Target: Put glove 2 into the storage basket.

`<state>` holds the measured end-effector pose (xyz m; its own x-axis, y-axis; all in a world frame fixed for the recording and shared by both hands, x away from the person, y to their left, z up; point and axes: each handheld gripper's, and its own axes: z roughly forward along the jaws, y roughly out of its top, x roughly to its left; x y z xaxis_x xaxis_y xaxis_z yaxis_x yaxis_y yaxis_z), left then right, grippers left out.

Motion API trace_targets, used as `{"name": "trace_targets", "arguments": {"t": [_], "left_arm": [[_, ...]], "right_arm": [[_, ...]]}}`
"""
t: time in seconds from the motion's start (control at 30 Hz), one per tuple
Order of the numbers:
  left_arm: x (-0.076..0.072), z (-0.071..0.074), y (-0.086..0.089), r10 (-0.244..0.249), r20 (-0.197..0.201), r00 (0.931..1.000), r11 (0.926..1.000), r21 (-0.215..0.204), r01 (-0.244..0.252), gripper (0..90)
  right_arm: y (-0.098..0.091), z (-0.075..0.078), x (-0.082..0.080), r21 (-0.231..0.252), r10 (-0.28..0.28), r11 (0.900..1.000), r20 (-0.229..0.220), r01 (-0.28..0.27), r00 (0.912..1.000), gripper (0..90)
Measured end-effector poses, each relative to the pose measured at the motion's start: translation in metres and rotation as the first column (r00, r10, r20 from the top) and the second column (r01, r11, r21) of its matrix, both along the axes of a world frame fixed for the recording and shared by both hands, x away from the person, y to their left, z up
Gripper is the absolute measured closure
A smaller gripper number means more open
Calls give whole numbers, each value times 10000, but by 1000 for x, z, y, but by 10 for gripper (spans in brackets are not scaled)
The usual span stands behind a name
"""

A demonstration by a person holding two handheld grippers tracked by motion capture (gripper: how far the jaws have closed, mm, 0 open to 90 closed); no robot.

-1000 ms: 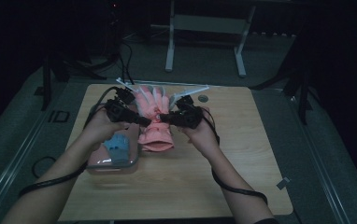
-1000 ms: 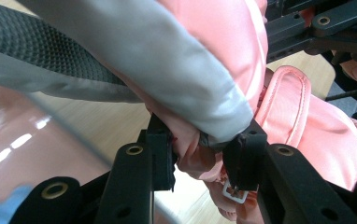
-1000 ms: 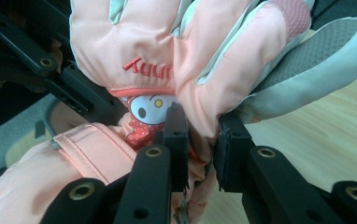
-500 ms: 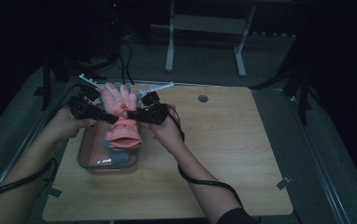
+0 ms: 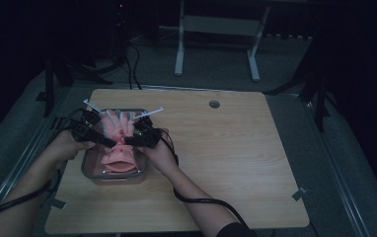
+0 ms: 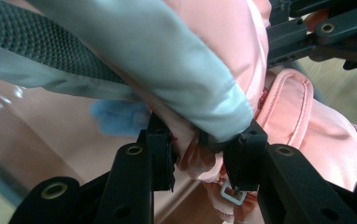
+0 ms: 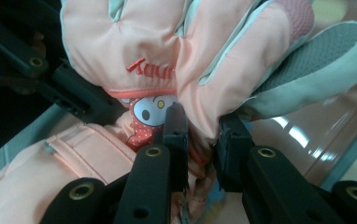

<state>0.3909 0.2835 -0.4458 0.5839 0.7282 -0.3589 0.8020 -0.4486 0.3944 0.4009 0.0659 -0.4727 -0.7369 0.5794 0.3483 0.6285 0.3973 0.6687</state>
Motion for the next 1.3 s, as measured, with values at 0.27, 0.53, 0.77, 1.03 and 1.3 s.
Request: {"name": "trace_targets", "arguments": {"t": [0.27, 0.53, 0.77, 1.03, 1.3], "left_arm": [[-2, -24, -7, 189, -113, 9998, 9997, 124, -188, 640], [-1, -33, -9, 513, 114, 9986, 9979, 381, -517, 587], [-3, -32, -9, 937, 679, 9933, 9904, 956, -999, 499], [-2, -28, -9, 1474, 1534, 9771, 9861, 540, -1572, 378], [-4, -23, -8, 2178, 2164, 9517, 9755, -164, -2195, 128]], "right_arm": [[-2, -16, 0, -841, 247, 9961, -219, -265, 9995, 746], [6, -23, 6, -1475, 221, 9887, -294, -262, 9993, 734], [10, -21, 9, -1668, 151, 9859, -110, -167, 9998, 624], [0, -8, 16, -1309, 258, 9913, 807, -150, 9964, 361], [-20, 0, 23, -217, 763, 9969, 671, -750, 9948, 179]]}}
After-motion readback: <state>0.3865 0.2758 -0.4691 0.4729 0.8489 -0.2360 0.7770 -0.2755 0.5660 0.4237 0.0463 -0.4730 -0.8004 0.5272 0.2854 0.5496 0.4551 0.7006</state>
